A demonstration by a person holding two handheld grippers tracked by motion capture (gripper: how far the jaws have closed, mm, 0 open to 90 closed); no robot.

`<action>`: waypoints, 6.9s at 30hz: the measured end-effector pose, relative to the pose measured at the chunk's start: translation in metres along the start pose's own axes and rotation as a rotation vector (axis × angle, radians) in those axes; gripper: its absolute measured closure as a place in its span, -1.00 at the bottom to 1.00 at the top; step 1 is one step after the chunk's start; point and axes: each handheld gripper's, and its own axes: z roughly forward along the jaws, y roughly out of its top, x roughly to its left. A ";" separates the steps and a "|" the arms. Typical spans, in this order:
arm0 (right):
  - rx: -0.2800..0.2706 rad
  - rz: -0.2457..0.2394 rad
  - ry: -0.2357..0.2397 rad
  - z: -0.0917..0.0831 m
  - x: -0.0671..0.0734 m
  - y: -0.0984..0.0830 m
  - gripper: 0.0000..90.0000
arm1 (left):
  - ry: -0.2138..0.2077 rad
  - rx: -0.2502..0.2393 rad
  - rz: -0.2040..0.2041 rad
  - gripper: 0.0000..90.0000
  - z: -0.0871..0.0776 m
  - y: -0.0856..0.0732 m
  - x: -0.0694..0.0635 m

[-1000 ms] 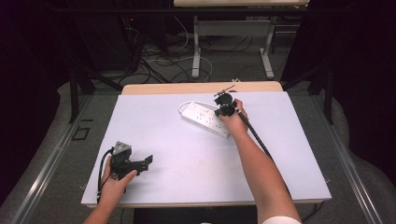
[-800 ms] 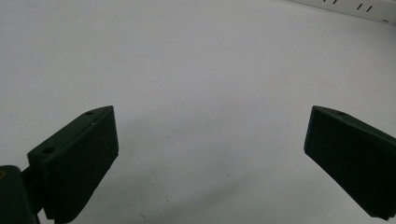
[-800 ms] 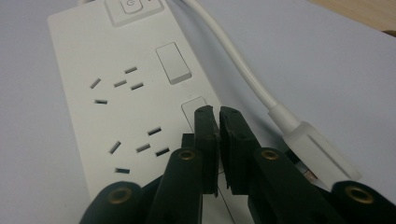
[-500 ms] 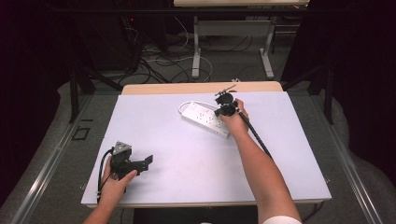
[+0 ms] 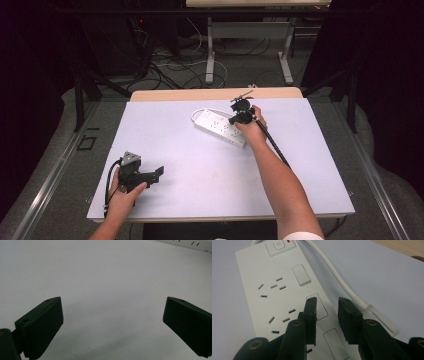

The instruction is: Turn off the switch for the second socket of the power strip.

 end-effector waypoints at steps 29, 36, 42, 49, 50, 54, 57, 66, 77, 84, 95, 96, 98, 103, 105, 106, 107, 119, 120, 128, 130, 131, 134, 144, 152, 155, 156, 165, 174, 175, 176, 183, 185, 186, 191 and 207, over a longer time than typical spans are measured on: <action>-0.049 -0.039 -0.018 -0.020 0.012 0.005 0.12 | 0.001 0.007 0.003 -0.94 0.001 0.000 -0.001; -0.061 -0.031 0.013 -0.023 0.018 0.005 0.08 | 0.007 0.000 0.002 -0.94 -0.001 0.000 0.000; -0.087 -0.047 0.024 -0.025 0.021 0.004 -0.06 | 0.006 -0.001 0.005 -0.94 0.000 0.000 -0.001; -0.093 -0.066 0.039 -0.036 0.029 0.005 -0.18 | 0.004 -0.002 0.001 -0.94 0.000 0.000 -0.001; -0.093 -0.063 0.036 -0.037 0.030 0.005 -0.19 | 0.004 -0.001 0.001 -0.94 0.000 0.000 -0.001; -0.082 -0.063 0.045 -0.042 0.034 0.003 -0.21 | 0.006 0.006 0.009 -0.94 0.000 0.001 -0.001; -0.064 -0.058 0.050 -0.046 0.038 0.002 -0.21 | 0.003 0.005 0.002 -0.94 0.000 0.000 -0.001; -0.075 -0.053 0.112 -0.057 0.050 -0.007 -0.21 | 0.004 0.006 0.009 -0.94 0.001 0.000 -0.002; -0.082 -0.082 0.095 -0.074 0.056 -0.012 -0.27 | 0.004 0.006 0.004 -0.94 0.001 0.000 -0.002; -0.086 -0.088 0.091 -0.083 0.061 -0.017 -0.48 | -0.001 0.003 0.002 -0.94 0.002 0.000 -0.002; -0.111 -0.145 0.058 -0.097 0.073 -0.030 -0.66 | -0.003 0.003 0.002 -0.94 0.002 0.000 -0.003; -0.113 -0.149 0.063 -0.098 0.073 -0.032 -0.66 | -0.003 0.003 0.001 -0.94 0.002 0.000 -0.003; -0.122 -0.143 0.066 -0.101 0.075 -0.034 -0.66 | -0.003 0.003 0.001 -0.94 0.002 0.000 -0.003; -0.144 -0.149 0.074 -0.107 0.078 -0.042 -0.67 | -0.006 0.015 0.004 -0.94 0.001 0.000 -0.003; -0.146 -0.153 0.074 -0.111 0.079 -0.045 -0.68 | -0.004 0.004 0.000 -0.94 0.002 0.000 -0.004; -0.153 -0.151 0.072 -0.112 0.080 -0.046 -0.68 | -0.005 0.004 0.003 -0.94 0.002 0.000 -0.004; -0.152 -0.150 0.074 -0.113 0.081 -0.047 -0.68 | -0.007 0.006 0.006 -0.94 0.002 0.000 -0.004; -0.191 -0.134 0.089 -0.125 0.079 -0.071 -0.76 | -0.005 0.012 0.013 -0.99 0.002 0.000 -0.005; -0.191 -0.136 0.088 -0.126 0.078 -0.073 -0.77 | -0.003 0.006 0.012 -0.99 0.002 0.000 -0.005; -0.237 -0.115 0.072 -0.135 0.073 -0.093 -0.93 | -0.008 0.018 0.015 -0.99 0.001 0.000 -0.006; -0.242 -0.107 0.066 -0.137 0.072 -0.098 -0.95 | -0.007 0.018 0.015 -0.99 0.001 0.000 -0.006; -0.245 -0.109 0.066 -0.138 0.071 -0.101 -0.97 | -0.007 0.019 0.015 -0.99 0.001 0.000 -0.006; -0.255 -0.088 0.063 -0.141 0.068 -0.109 -1.00 | -0.006 0.017 0.014 -0.99 0.001 0.000 -0.006; -0.269 -0.075 0.033 -0.151 0.055 -0.133 -1.00 | -0.006 0.009 0.012 -0.99 0.001 0.000 -0.006; -0.263 -0.055 -0.010 -0.156 0.040 -0.149 -1.00 | -0.004 0.014 0.012 -0.99 0.001 0.000 -0.006; -0.260 -0.051 -0.029 -0.158 0.034 -0.156 -1.00 | -0.003 0.015 0.013 -0.99 0.001 0.000 -0.006; -0.260 -0.038 -0.031 -0.159 0.032 -0.158 -1.00 | -0.003 0.015 0.012 -0.99 0.001 0.000 -0.006; -0.242 0.017 -0.045 -0.161 0.016 -0.176 -0.97 | -0.002 0.011 0.010 -0.99 0.001 -0.001 -0.006; -0.242 0.058 -0.085 -0.162 0.002 -0.187 -0.97 | -0.005 0.012 0.014 -0.99 0.001 -0.001 -0.006; -0.246 0.057 -0.095 -0.162 0.000 -0.188 -0.98 | -0.005 0.014 0.015 -0.99 0.001 -0.001 -0.005; -0.246 0.059 -0.103 -0.162 -0.002 -0.189 -0.98 | -0.004 0.010 0.008 -0.99 0.001 -0.001 -0.006; -0.225 0.053 -0.132 -0.162 -0.013 -0.197 -1.00 | -0.007 0.017 0.009 -0.99 0.001 0.000 -0.006; -0.222 0.067 -0.138 -0.161 -0.017 -0.200 -1.00 | -0.006 0.017 0.014 -0.99 0.001 0.000 -0.006; -0.223 0.083 -0.140 -0.161 -0.018 -0.201 -1.00 | -0.007 0.020 0.014 -0.99 0.001 0.000 -0.006; -0.223 0.095 -0.149 -0.160 -0.027 -0.206 -1.00 | -0.007 0.021 0.015 -0.99 0.001 0.000 -0.006; -0.195 0.120 -0.184 -0.154 -0.042 -0.217 -1.00 | -0.012 0.028 0.013 -0.99 0.000 0.000 -0.005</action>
